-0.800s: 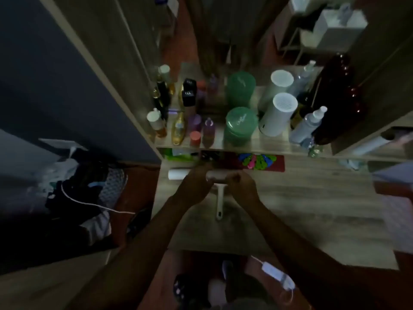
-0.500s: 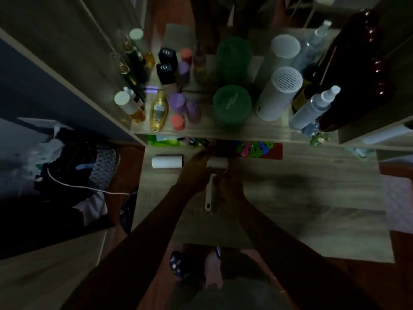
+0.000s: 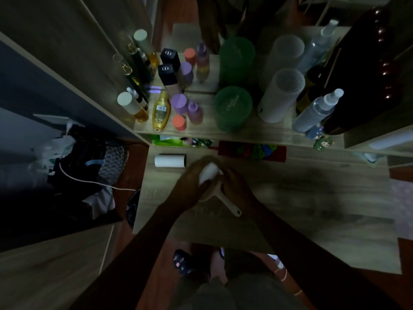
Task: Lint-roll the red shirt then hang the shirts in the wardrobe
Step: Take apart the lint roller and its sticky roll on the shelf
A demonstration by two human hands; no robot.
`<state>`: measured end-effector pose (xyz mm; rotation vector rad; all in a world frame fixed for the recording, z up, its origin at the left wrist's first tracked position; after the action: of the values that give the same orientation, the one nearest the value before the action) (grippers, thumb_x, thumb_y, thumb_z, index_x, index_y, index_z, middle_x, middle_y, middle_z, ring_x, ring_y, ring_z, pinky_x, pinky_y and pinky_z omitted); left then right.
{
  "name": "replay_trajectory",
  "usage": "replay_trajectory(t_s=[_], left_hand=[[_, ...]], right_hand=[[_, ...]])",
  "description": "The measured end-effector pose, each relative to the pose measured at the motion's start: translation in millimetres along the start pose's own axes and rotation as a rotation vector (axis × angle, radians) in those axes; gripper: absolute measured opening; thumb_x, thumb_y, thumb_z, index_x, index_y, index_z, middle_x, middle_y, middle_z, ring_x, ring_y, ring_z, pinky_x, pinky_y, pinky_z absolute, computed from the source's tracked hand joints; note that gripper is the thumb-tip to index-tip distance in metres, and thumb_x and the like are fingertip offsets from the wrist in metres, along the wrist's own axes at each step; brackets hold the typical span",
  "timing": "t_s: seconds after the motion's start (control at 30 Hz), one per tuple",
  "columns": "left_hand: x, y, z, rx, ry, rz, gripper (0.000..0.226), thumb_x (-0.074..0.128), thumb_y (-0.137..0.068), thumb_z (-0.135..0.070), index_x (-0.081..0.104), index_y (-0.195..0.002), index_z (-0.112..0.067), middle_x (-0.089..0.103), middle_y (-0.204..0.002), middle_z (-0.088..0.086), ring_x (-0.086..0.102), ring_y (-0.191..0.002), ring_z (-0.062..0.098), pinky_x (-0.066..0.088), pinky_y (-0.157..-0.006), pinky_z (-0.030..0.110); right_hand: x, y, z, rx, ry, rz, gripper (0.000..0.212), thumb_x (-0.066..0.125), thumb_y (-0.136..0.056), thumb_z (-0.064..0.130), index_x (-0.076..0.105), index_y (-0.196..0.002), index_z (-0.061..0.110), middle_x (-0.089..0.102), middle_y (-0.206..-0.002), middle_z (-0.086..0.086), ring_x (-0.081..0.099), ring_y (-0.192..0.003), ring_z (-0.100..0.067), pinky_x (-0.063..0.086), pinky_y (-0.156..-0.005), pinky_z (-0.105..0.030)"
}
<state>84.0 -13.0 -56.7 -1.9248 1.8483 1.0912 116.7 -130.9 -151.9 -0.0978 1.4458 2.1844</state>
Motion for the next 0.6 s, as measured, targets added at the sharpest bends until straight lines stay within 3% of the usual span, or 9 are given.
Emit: replay_trajectory(t_s=[0.07,0.1,0.13,0.2,0.27,0.33,0.47,0.5,0.6], left_hand=[[-12.4,9.6,-4.2,0.027,0.062,-0.052,0.060,0.064,-0.096,-0.017,0.038,-0.149,-0.006,0.045,-0.149,0.005,0.040,-0.136,0.010,0.021,-0.109,0.002],[-19.0,14.4,-5.0,0.026,0.088,-0.088,0.059,0.064,-0.096,-0.017,0.039,-0.149,-0.007,0.044,-0.147,-0.001,0.040,-0.134,0.005,0.023,-0.107,0.000],[-23.9,18.1,-7.2,0.026,0.121,-0.094,0.058,0.064,-0.096,-0.018,0.041,-0.148,-0.008,0.043,-0.147,-0.004,0.041,-0.133,0.002,0.028,-0.107,0.003],[-31.8,22.9,-7.9,0.010,0.162,-0.112,0.057,0.064,-0.095,-0.026,0.044,-0.147,-0.011,0.050,-0.148,0.000,0.049,-0.132,0.008,0.041,-0.107,0.019],[-35.5,28.0,-1.0,-0.032,0.204,-0.131,0.057,0.064,-0.092,-0.029,0.047,-0.144,-0.012,0.058,-0.140,0.004,0.057,-0.125,0.015,0.049,-0.101,0.030],[-38.5,32.5,4.2,-0.092,0.231,-0.141,0.049,0.064,-0.089,-0.026,0.050,-0.136,-0.016,0.063,-0.129,0.003,0.062,-0.114,0.015,0.054,-0.090,0.029],[-43.6,44.9,9.2,-0.196,0.324,-0.224,0.030,0.061,-0.096,-0.019,0.051,-0.124,-0.024,0.065,-0.103,-0.008,0.065,-0.090,0.004,0.049,-0.069,0.010],[-42.3,48.4,14.8,-0.256,0.354,-0.242,0.028,0.059,-0.098,-0.023,0.050,-0.124,-0.026,0.065,-0.099,-0.009,0.065,-0.087,0.004,0.050,-0.068,0.012],[-39.3,57.0,24.7,-0.352,0.353,-0.290,0.024,0.054,-0.099,-0.042,0.045,-0.120,-0.034,0.068,-0.096,-0.002,0.069,-0.085,0.019,0.057,-0.074,0.036]], right_hand=[[-22.6,24.0,18.8,-0.254,-0.186,-0.138,0.037,0.058,-0.097,0.031,0.054,-0.128,0.011,0.061,-0.128,-0.017,0.059,-0.098,-0.012,0.044,-0.085,-0.012],[-34.1,34.1,30.2,-0.305,-0.183,-0.263,0.030,0.051,-0.101,0.026,0.057,-0.126,0.010,0.064,-0.122,-0.014,0.058,-0.092,-0.010,0.041,-0.076,-0.006],[-38.3,49.3,32.5,-0.327,-0.232,-0.246,0.029,0.047,-0.102,0.023,0.058,-0.126,0.010,0.065,-0.119,-0.009,0.057,-0.094,-0.011,0.039,-0.073,-0.006],[-40.0,63.9,37.7,-0.439,-0.248,-0.237,0.030,0.046,-0.104,0.021,0.059,-0.128,0.010,0.062,-0.117,-0.003,0.055,-0.102,-0.013,0.040,-0.082,-0.016],[-37.7,67.9,59.1,-0.503,-0.226,-0.277,0.028,0.048,-0.103,0.021,0.062,-0.124,0.009,0.064,-0.115,-0.007,0.057,-0.100,-0.015,0.043,-0.084,-0.026],[-31.2,65.3,68.5,-0.532,-0.174,-0.277,0.026,0.051,-0.101,0.022,0.065,-0.117,0.007,0.067,-0.107,-0.009,0.059,-0.091,-0.015,0.043,-0.079,-0.027],[-24.7,74.6,80.3,-0.626,-0.087,-0.326,0.037,0.045,-0.100,0.032,0.068,-0.105,0.003,0.069,-0.096,-0.014,0.063,-0.085,-0.023,0.045,-0.074,-0.031],[-20.7,77.4,84.1,-0.639,-0.076,-0.327,0.039,0.044,-0.100,0.034,0.069,-0.103,0.003,0.070,-0.094,-0.014,0.064,-0.083,-0.023,0.046,-0.073,-0.031],[-8.3,80.8,88.5,-0.632,-0.036,-0.304,0.043,0.042,-0.103,0.035,0.070,-0.101,0.003,0.071,-0.094,-0.013,0.066,-0.084,-0.024,0.050,-0.075,-0.034]])
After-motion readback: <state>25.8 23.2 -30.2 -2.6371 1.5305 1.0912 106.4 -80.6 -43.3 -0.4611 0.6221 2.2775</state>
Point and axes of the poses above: each hand's wrist, its own y-axis away from the middle knuckle, its own x-axis out of the palm, z = x × y, the point moved 10 cm from there along -y, towards the middle knuckle
